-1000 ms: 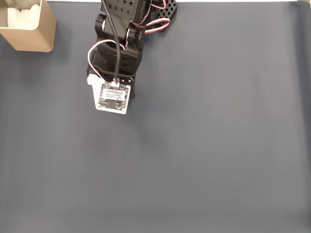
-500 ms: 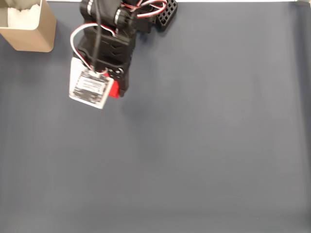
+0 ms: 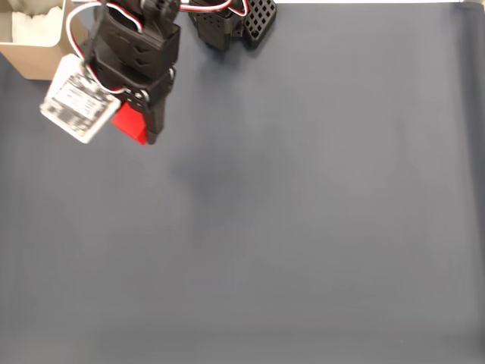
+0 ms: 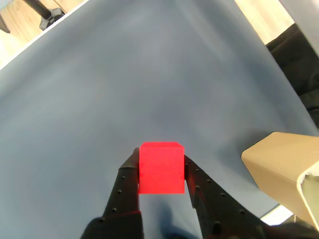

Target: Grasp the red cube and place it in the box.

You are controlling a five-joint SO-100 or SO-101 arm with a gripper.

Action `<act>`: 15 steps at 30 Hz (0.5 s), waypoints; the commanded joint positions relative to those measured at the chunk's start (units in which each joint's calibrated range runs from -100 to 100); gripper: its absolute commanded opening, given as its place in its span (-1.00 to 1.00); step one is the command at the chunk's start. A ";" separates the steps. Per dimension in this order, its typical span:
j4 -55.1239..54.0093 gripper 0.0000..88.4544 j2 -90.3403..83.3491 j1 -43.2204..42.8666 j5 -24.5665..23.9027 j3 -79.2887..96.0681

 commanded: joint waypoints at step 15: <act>-0.14 -1.00 7.91 11.30 -2.15 -18.43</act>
